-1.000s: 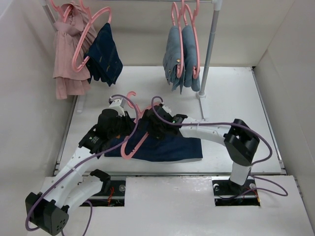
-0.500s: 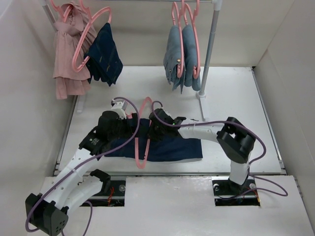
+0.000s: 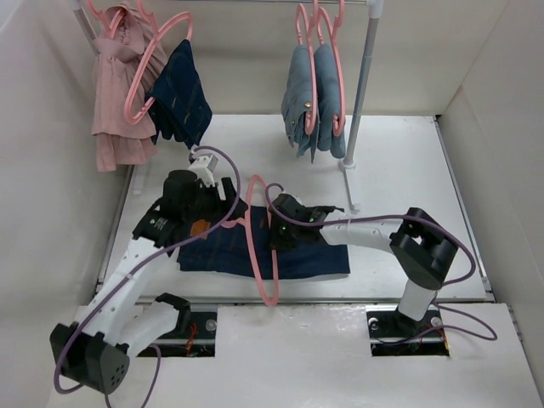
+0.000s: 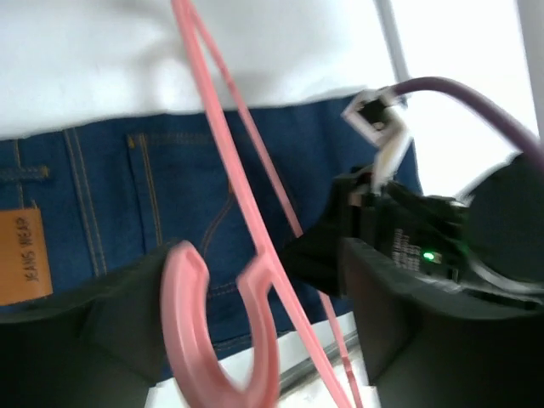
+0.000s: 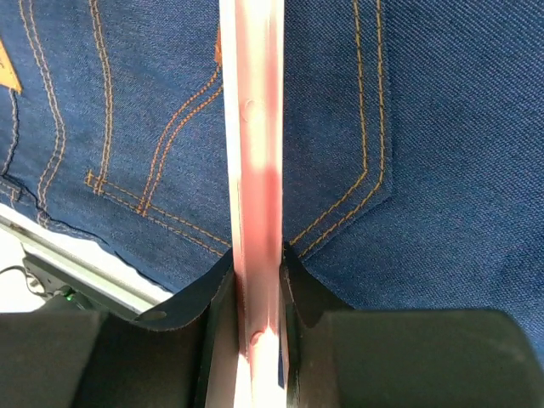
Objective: Place the trousers on the hanger
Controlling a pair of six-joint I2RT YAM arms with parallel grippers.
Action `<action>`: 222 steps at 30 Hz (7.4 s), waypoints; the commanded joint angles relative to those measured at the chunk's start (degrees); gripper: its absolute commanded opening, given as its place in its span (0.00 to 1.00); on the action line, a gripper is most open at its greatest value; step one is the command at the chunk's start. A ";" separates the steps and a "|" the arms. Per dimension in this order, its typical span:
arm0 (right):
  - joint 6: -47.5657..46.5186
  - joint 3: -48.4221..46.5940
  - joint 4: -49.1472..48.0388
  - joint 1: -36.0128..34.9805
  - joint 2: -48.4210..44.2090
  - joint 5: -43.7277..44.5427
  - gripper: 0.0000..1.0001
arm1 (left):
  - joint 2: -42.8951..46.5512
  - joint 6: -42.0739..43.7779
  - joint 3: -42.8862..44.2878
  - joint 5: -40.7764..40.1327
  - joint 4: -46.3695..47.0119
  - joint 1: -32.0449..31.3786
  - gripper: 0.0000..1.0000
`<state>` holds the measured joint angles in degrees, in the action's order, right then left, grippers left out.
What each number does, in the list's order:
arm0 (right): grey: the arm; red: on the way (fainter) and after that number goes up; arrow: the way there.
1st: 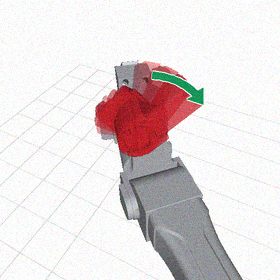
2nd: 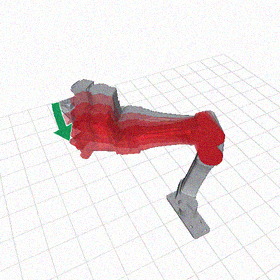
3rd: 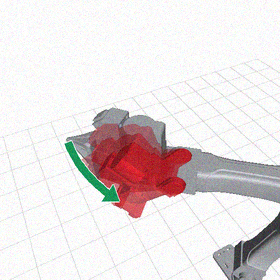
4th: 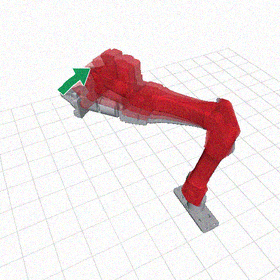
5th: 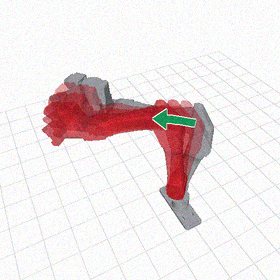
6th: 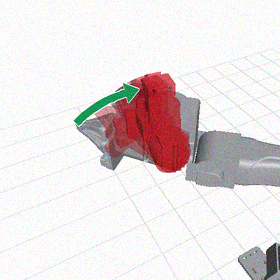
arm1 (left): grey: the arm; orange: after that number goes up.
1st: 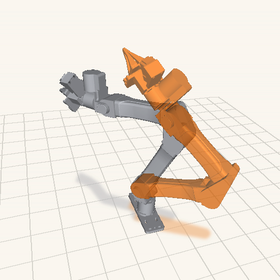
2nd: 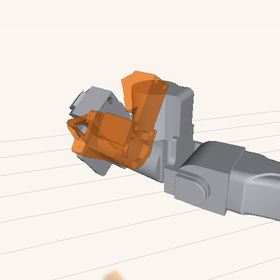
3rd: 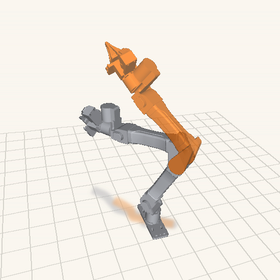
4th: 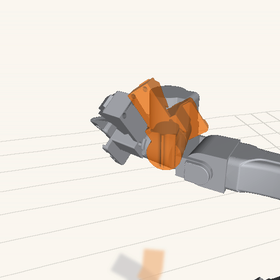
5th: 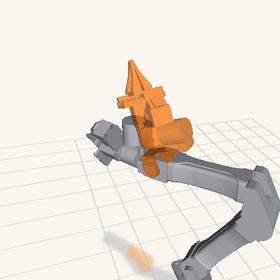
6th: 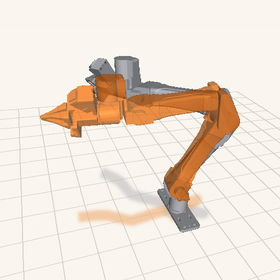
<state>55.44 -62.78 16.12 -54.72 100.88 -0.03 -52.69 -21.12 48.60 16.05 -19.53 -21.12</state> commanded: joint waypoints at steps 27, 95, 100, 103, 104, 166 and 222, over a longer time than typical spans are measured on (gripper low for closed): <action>-9.30 1.58 21.93 8.38 -20.70 12.88 1.00 | -8.84 -3.57 -0.78 4.69 -1.12 2.49 0.00; -28.29 -7.71 3.74 0.31 -5.24 -3.04 0.67 | -5.76 -5.59 3.26 4.51 -3.76 5.13 0.00; -27.23 -6.47 1.29 1.01 -7.28 -5.67 0.51 | -6.29 -5.07 4.39 3.46 -3.76 5.13 0.00; -23.73 -8.84 0.58 3.21 -2.98 -5.00 0.08 | -6.82 -4.46 4.40 3.46 -3.76 5.13 0.00; -20.23 -11.72 1.88 5.13 0.42 -3.24 0.00 | -6.82 -4.45 5.01 3.46 -4.28 5.13 0.00; -1.83 4.14 -21.29 9.00 -5.95 -27.72 0.00 | -8.13 16.53 18.01 5.60 -11.65 3.11 0.99; 1.07 28.33 -24.64 18.68 -28.12 -27.04 0.00 | -30.11 43.98 35.86 20.50 -41.81 11.81 0.00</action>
<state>54.96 -36.07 -8.60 -37.34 71.94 -29.17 -86.13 16.58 82.61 34.11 -54.24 -9.54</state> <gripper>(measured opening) 0.203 0.014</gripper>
